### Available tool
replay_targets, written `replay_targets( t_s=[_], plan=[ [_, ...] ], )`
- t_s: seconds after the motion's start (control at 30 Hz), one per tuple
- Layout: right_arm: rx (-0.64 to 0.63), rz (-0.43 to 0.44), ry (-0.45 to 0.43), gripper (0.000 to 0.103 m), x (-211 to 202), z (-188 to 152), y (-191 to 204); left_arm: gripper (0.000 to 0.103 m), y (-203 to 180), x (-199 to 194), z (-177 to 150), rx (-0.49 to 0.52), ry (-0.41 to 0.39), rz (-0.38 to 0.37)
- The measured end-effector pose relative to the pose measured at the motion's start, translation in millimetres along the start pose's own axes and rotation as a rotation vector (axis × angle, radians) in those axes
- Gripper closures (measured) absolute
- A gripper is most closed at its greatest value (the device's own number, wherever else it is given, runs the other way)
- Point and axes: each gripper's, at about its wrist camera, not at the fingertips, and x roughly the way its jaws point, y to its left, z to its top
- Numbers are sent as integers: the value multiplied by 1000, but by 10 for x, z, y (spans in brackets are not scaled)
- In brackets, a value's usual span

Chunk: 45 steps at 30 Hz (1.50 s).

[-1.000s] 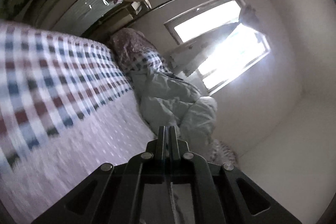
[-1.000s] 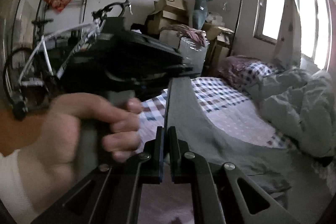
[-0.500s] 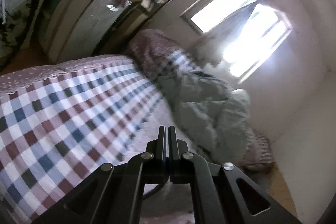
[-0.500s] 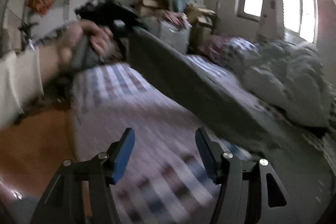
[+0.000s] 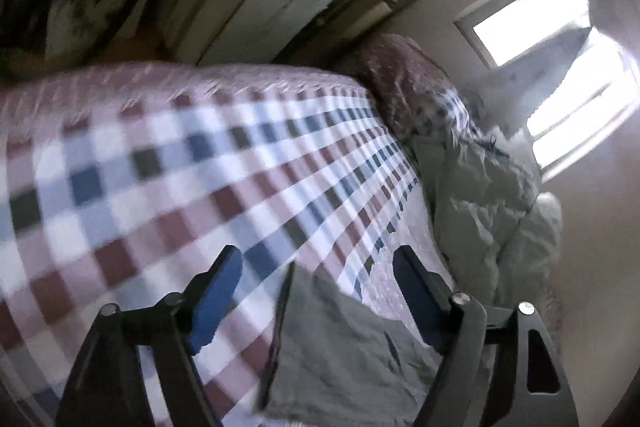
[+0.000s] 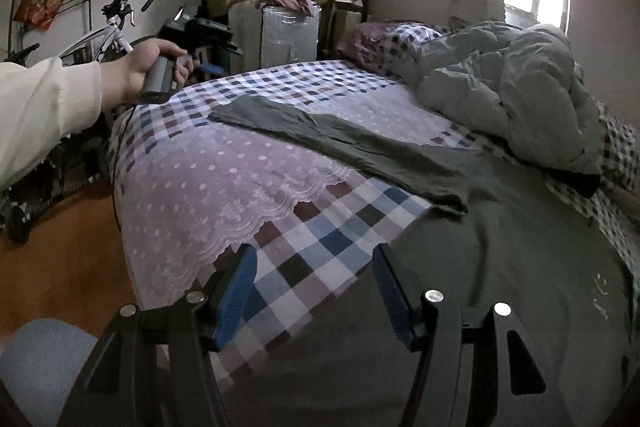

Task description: Fold clothes

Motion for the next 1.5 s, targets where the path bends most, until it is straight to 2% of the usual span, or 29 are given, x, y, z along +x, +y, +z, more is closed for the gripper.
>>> replay_targets(
  t_s=[0.2,0.33,0.47,0.63,0.8,0.87,0.9,0.93,1.1,1.2,1.27,1.3,1.33,1.5],
  plan=[
    [36,9,-11,39,-39,4,-16,21,278,-136,-512,-97,70,-112],
    [55,9,-15,39,-37,1,-3,21,183,-139,-816,-94,102,-146],
    [64,10,-14,39,-49,-10,16,21,62,1,-895,-77,106,-87],
    [71,9,-8,39,-57,-25,7,21,20,142,-820,-114,77,-63],
    [99,7,-10,39,-70,-37,-58,21,-67,231,-789,-101,34,-38],
    [112,6,-13,39,-79,-43,-95,34,-82,208,-803,-103,11,-34],
    [117,3,-15,39,-87,-47,-114,53,-82,211,-810,-113,9,-25],
    [122,1,-17,39,-95,-52,-133,65,-71,217,-824,-125,11,-14],
    [136,-8,-27,39,-176,-96,-248,66,13,149,-961,-178,-20,-41],
    [146,-15,-26,39,-223,-143,-326,63,83,112,-1085,-249,-10,-55],
    [152,-20,-27,39,-256,-171,-372,59,74,89,-1151,-275,-1,-70],
    [156,-24,-27,39,-273,-186,-395,54,47,86,-1173,-274,0,-76],
    [160,-28,-28,39,-288,-202,-417,50,12,92,-1179,-260,-4,-71],
    [198,-37,-26,39,-329,-259,-513,49,-13,180,-1046,-276,-71,2]
  ],
)
